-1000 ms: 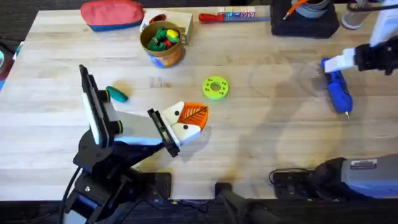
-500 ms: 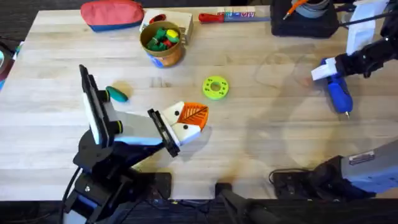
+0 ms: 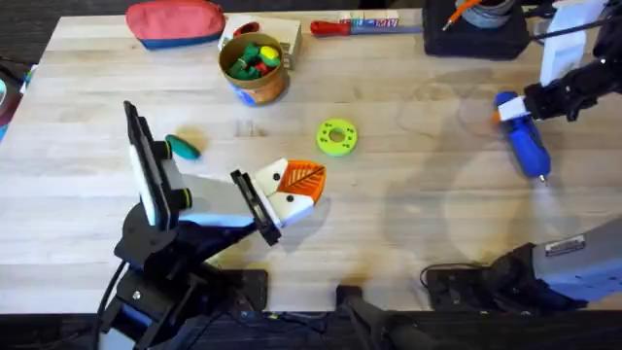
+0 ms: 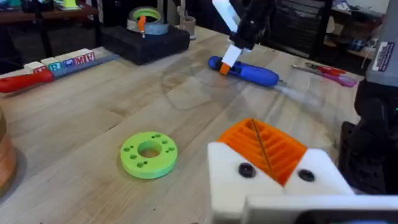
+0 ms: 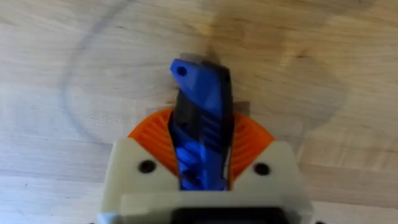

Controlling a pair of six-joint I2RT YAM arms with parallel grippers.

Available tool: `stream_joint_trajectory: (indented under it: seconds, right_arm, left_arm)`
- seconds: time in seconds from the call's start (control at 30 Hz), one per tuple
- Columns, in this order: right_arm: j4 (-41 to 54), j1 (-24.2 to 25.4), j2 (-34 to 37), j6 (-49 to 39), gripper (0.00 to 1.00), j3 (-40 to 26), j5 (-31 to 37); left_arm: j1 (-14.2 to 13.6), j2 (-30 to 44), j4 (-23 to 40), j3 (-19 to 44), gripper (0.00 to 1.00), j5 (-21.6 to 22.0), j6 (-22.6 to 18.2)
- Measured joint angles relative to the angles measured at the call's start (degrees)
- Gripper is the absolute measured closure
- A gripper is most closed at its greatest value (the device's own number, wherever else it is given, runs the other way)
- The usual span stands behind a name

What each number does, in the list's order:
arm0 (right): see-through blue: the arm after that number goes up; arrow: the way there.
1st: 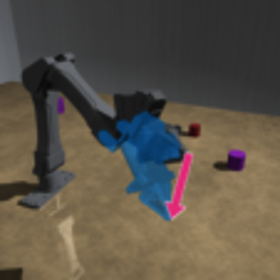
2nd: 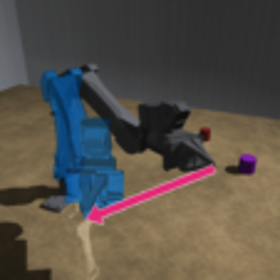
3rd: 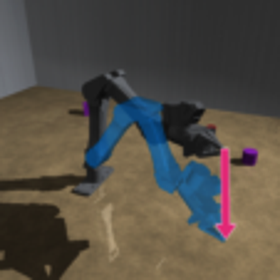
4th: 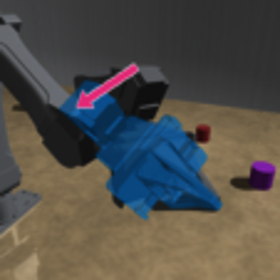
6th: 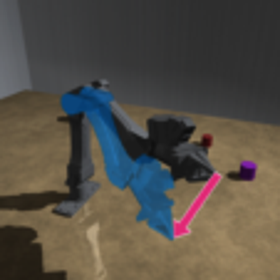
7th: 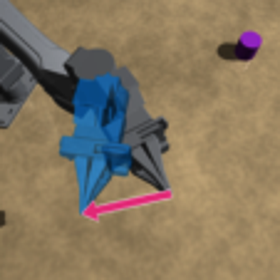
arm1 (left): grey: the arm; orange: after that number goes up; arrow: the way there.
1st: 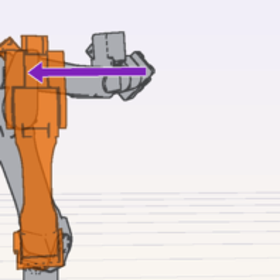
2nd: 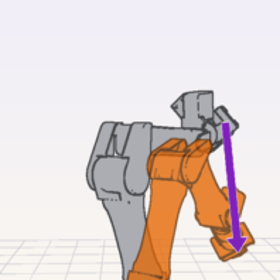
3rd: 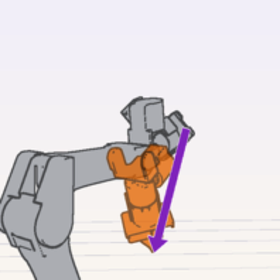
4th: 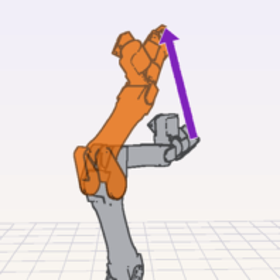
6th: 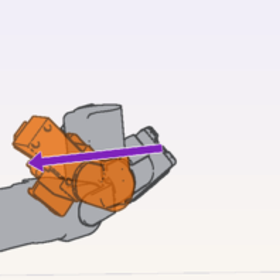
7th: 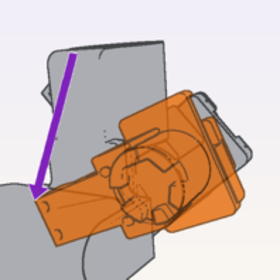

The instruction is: Pick up the gripper from the table and insert it into the empty holder that is missing its gripper. Then pick up a screw, insert it into the mounting hole, and use the screwdriver to tighten it. Finally, clean up the table by picking up the vegetable and placing it into the bucket.

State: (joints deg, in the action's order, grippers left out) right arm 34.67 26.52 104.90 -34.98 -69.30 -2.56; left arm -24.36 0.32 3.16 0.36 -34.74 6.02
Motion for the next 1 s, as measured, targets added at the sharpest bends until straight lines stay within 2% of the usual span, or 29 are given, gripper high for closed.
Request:
stream_joint_trajectory:
  seconds: [0.13, 0.17, 0.33, 0.73, 1.0]
  right_arm:
    - [-0.1, 0.1, -0.2, 1.1, 0.972, 0.0, 0.6]
    - [-0.1, 0.1, -0.4, 1.3, 0.987, 0.0, 0.7]
    - [0.0, 0.1, -4.0, 2.1, 0.990, 0.0, 0.9]
    - [-1.0, -0.6, -23.3, 9.6, 0.994, 0.0, 0.9]
    - [0.0, -5.5, -35.1, 14.8, 0.994, 0.3, -6.9]
  left_arm:
    - [0.0, 0.0, 0.0, 0.0, 0.995, 0.0, 0.0]
    - [0.0, 0.0, 0.0, 0.0, 0.995, 0.0, 0.0]
    - [0.0, 0.0, 0.0, 0.0, 0.995, 0.0, 0.0]
    - [0.0, 0.0, 0.0, 0.0, 0.995, 0.0, 0.0]
    - [0.0, 0.0, 0.0, 0.0, 0.995, 0.0, 0.0]
